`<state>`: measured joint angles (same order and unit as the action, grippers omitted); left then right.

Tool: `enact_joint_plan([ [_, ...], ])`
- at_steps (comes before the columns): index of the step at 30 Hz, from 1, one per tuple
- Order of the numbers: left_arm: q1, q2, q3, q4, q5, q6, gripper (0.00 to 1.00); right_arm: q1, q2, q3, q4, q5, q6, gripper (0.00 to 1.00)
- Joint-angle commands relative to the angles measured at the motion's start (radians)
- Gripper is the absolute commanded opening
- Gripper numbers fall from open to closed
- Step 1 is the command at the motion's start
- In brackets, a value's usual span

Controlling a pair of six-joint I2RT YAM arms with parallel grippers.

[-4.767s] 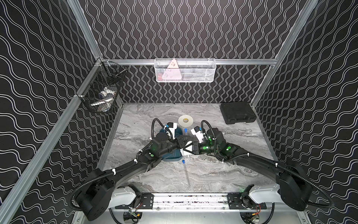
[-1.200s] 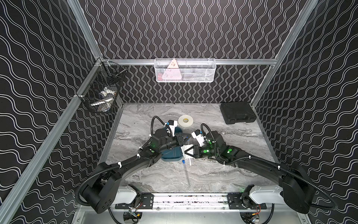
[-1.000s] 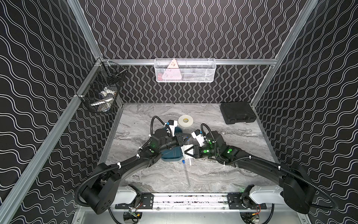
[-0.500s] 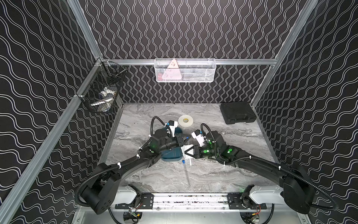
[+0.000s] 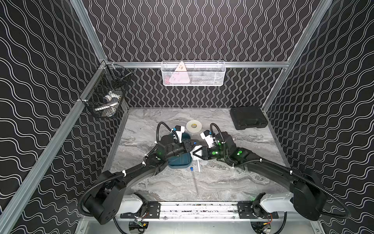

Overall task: Wipe the exteriors of test tubes
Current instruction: Wipe the dirt from the test tube.

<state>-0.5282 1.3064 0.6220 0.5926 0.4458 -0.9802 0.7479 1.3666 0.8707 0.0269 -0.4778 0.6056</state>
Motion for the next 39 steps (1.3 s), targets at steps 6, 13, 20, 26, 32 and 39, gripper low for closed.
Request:
enact_joint_plan([
  [6,0.003,-0.003,0.005,-0.003,-0.026,-0.006,0.13,0.068,-0.026,-0.155,0.142,-0.019,0.095,0.20],
  [13,0.003,0.024,0.006,0.035,-0.019,-0.023,0.13,0.105,-0.075,-0.246,0.193,0.022,0.145,0.18],
  [20,0.002,0.009,-0.002,0.024,-0.021,-0.025,0.13,0.033,-0.014,-0.125,0.177,-0.023,0.079,0.17],
  [26,0.002,-0.001,-0.008,0.033,-0.022,-0.037,0.14,-0.031,0.040,-0.024,0.146,-0.080,0.026,0.18],
  [32,0.008,0.009,-0.009,0.048,-0.024,-0.045,0.14,0.010,0.003,-0.117,0.168,-0.065,0.065,0.17],
  [39,0.026,0.020,0.005,0.046,-0.011,-0.042,0.14,0.102,-0.064,-0.281,0.287,0.000,0.183,0.17],
])
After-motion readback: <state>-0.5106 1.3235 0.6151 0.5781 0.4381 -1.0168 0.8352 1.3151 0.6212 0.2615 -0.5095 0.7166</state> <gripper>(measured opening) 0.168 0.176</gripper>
